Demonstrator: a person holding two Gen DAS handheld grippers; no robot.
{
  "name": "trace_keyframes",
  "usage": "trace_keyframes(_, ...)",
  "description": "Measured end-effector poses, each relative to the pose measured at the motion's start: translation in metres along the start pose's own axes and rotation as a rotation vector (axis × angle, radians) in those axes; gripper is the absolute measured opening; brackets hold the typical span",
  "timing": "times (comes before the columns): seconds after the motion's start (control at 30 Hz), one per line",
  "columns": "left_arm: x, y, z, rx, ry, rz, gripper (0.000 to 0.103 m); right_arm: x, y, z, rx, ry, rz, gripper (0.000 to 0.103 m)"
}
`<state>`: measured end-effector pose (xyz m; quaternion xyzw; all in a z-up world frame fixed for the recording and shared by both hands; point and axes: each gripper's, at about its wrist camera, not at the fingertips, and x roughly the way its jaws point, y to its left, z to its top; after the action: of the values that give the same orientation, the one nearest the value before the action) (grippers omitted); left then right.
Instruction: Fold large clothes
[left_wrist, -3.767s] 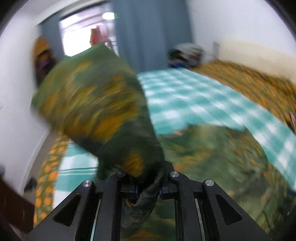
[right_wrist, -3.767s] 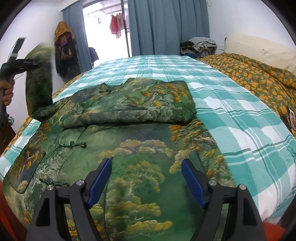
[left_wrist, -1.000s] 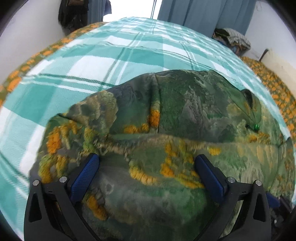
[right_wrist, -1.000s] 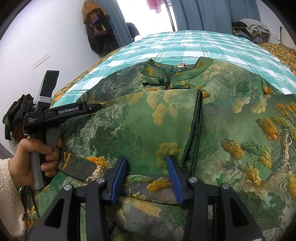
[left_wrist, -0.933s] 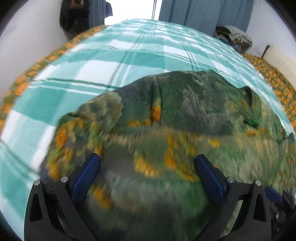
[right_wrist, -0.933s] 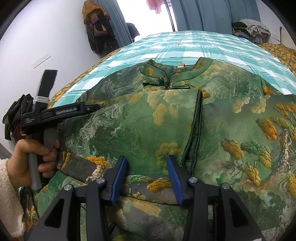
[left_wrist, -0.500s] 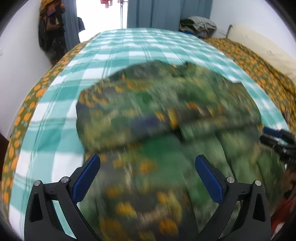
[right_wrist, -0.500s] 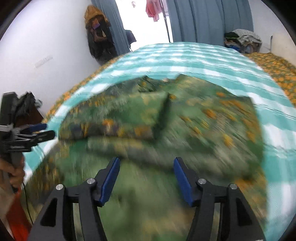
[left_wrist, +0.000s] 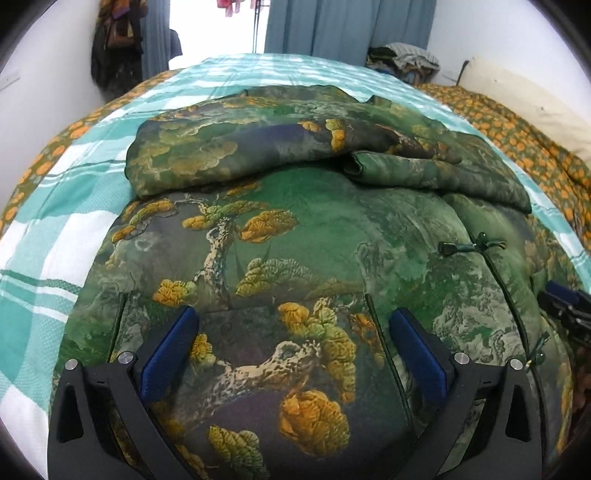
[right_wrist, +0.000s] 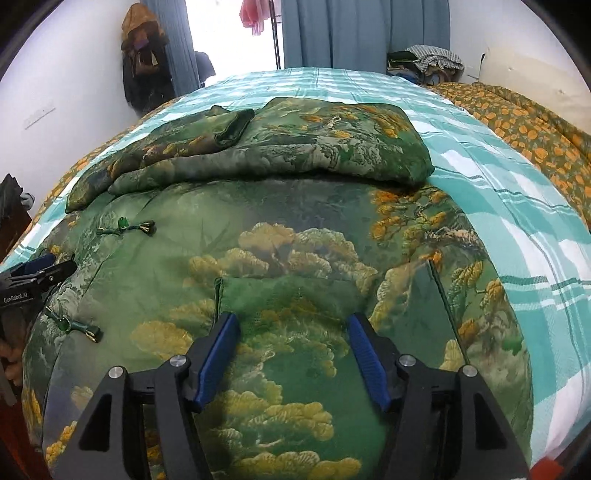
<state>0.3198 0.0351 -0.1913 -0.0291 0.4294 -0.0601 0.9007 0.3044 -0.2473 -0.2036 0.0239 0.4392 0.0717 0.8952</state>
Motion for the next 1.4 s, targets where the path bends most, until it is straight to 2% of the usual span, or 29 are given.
trace_keyframes(0.27, -0.0008, -0.0006, -0.0049, 0.003, -0.012, 0.003, 0.102, -0.004, 0.0053, -0.0089, -0.021, -0.025, -0.004, 0.065)
trace_keyframes(1.4, -0.0001, -0.0006, -0.0061, 0.002, -0.015, 0.005, 0.102, -0.0024, 0.0068, -0.0079, -0.035, -0.031, -0.016, 0.065)
